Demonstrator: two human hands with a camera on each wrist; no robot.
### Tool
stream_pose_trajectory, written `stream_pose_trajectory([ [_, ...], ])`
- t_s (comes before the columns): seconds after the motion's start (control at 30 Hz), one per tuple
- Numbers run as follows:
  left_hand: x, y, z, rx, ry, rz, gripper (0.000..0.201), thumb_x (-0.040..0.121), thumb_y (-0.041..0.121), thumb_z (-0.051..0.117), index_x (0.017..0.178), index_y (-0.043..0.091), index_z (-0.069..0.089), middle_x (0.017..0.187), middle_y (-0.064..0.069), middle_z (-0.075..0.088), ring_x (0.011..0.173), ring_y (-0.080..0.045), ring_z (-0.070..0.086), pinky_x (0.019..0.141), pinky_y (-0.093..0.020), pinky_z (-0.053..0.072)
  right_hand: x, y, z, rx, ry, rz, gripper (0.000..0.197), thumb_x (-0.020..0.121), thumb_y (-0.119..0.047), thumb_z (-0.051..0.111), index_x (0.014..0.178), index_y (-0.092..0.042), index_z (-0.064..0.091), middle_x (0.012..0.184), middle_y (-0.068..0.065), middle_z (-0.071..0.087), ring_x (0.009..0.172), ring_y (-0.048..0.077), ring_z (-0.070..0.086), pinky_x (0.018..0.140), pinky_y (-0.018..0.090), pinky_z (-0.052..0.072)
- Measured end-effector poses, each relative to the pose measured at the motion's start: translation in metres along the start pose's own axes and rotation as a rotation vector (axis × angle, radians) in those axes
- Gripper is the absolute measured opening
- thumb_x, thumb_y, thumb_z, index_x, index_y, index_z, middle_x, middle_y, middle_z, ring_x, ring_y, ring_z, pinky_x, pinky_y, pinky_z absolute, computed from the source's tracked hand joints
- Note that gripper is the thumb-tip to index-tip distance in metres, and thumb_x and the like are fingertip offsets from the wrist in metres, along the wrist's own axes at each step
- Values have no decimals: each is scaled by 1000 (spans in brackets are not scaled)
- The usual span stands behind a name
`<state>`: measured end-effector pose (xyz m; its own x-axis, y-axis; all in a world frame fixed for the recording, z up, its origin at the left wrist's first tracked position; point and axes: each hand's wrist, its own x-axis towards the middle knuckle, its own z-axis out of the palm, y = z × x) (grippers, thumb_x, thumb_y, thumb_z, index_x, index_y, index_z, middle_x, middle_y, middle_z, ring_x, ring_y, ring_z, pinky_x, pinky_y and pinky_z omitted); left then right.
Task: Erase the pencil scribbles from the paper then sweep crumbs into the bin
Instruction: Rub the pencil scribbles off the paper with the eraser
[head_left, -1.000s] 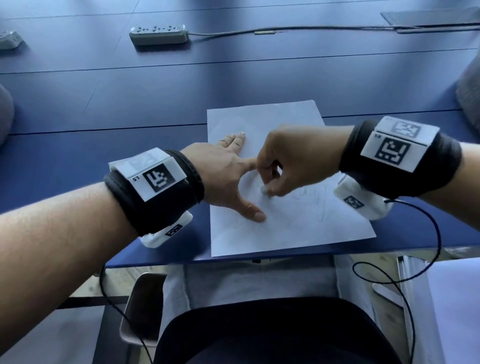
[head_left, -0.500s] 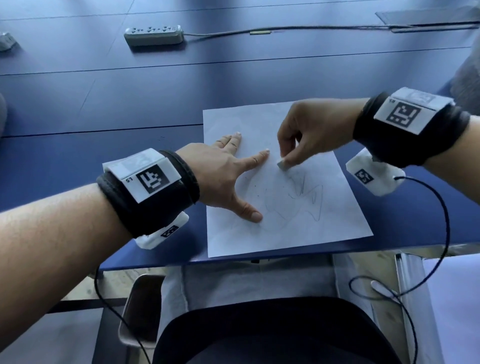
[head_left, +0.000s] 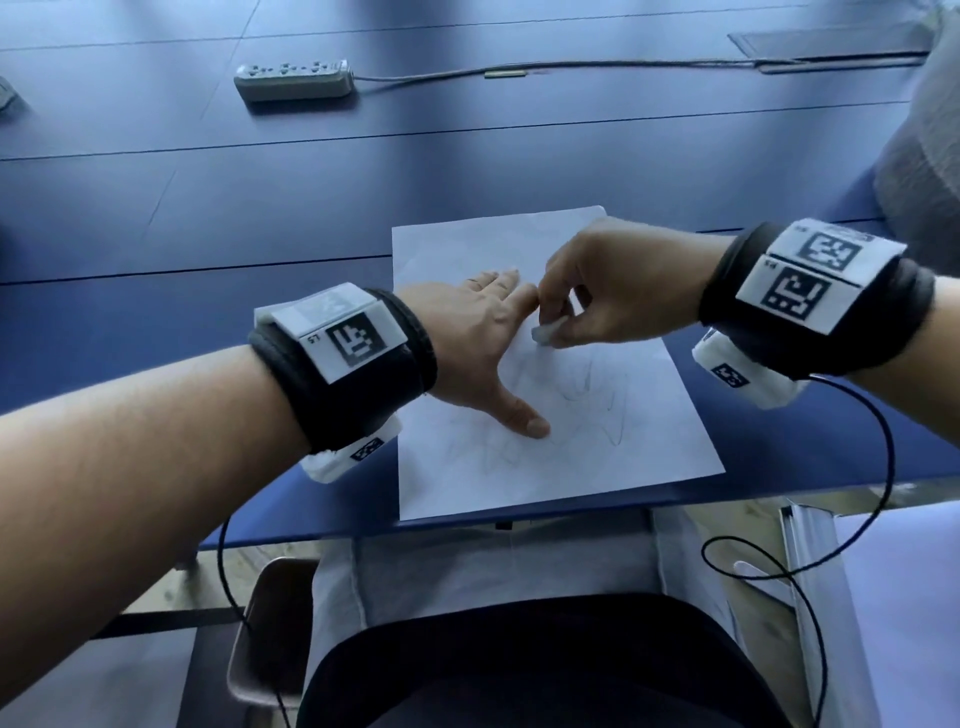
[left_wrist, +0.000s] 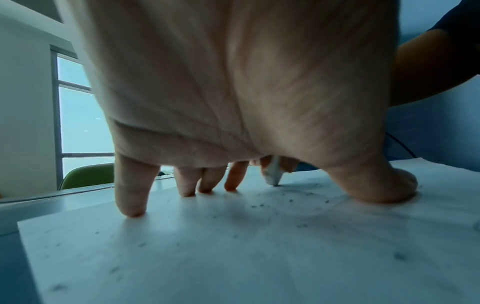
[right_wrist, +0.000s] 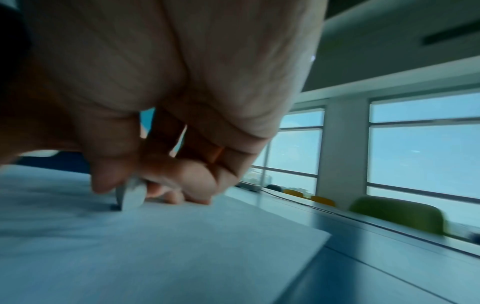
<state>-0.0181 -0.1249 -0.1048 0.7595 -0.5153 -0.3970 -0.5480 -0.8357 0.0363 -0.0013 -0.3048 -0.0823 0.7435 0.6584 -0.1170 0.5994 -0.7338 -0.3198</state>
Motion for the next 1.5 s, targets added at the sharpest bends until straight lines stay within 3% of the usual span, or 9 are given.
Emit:
stream_pose_trajectory([
  [0.23,-1,-3,3,-7,14,-4,133,49,96,54,153,23,16,167,4,3,152,-10,6,117,-38,31,7,-5,-6,-10,-68,-4,10,81,-35,76,73,-29,75,58,-22,61,58,-1,56,61,8,44],
  [0.33,-1,-4,3,-13,20,-2,135,49,96,53,155,26,9,166,7,5,151,-10,10,114,-34,32,12,-9,1,-71,25,4,9,78,-30,75,73,-23,74,69,-7,66,62,11,54,73,36,54],
  [0.5,1,-8,5,-26,18,17,135,45,99,47,154,28,11,166,9,6,151,-10,8,111,-32,32,10,-15,4,-15,-85,-67,11,79,-34,77,84,-24,78,75,-12,67,60,-3,53,64,10,41],
  [0.6,1,-6,5,-13,12,8,144,40,100,42,157,25,4,167,6,-1,152,-12,4,116,-35,28,13,-4,-2,-1,-12,17,12,78,-37,77,79,-26,78,72,-12,68,57,-1,52,66,23,48],
  [0.77,1,-1,4,51,-45,-12,142,46,100,47,157,26,-3,166,-9,-9,153,-20,-3,121,-40,23,-6,-19,-1,109,-269,-20,11,82,-33,77,76,-24,76,50,-30,55,53,-7,54,52,5,37],
  [0.93,0,2,2,89,-68,-15,138,46,101,43,156,31,-3,165,-11,-10,153,-22,-4,119,-43,27,1,-1,-4,82,-63,68,14,79,-31,78,69,-23,74,55,-25,58,50,0,52,50,9,38],
  [1.07,-1,2,1,95,-75,-15,138,45,101,41,156,34,-7,165,-11,-11,153,-21,-5,119,-41,27,-10,-19,-1,110,-280,26,14,82,-33,76,72,-22,75,47,-25,54,49,-1,52,49,8,38],
  [1.4,-1,2,1,97,-82,-15,138,42,101,39,155,36,-7,165,-11,-12,153,-21,-6,118,-41,27,-13,-19,-7,129,-356,71,17,82,-35,77,73,-21,74,43,-23,51,46,-1,49,47,7,36],
  [1.5,0,3,0,95,-86,-9,136,42,101,37,154,42,-12,165,-12,-12,153,-23,-5,116,-43,30,-4,-6,-13,96,-193,129,15,80,-37,78,72,-25,74,44,-23,53,46,0,50,50,12,34],
])
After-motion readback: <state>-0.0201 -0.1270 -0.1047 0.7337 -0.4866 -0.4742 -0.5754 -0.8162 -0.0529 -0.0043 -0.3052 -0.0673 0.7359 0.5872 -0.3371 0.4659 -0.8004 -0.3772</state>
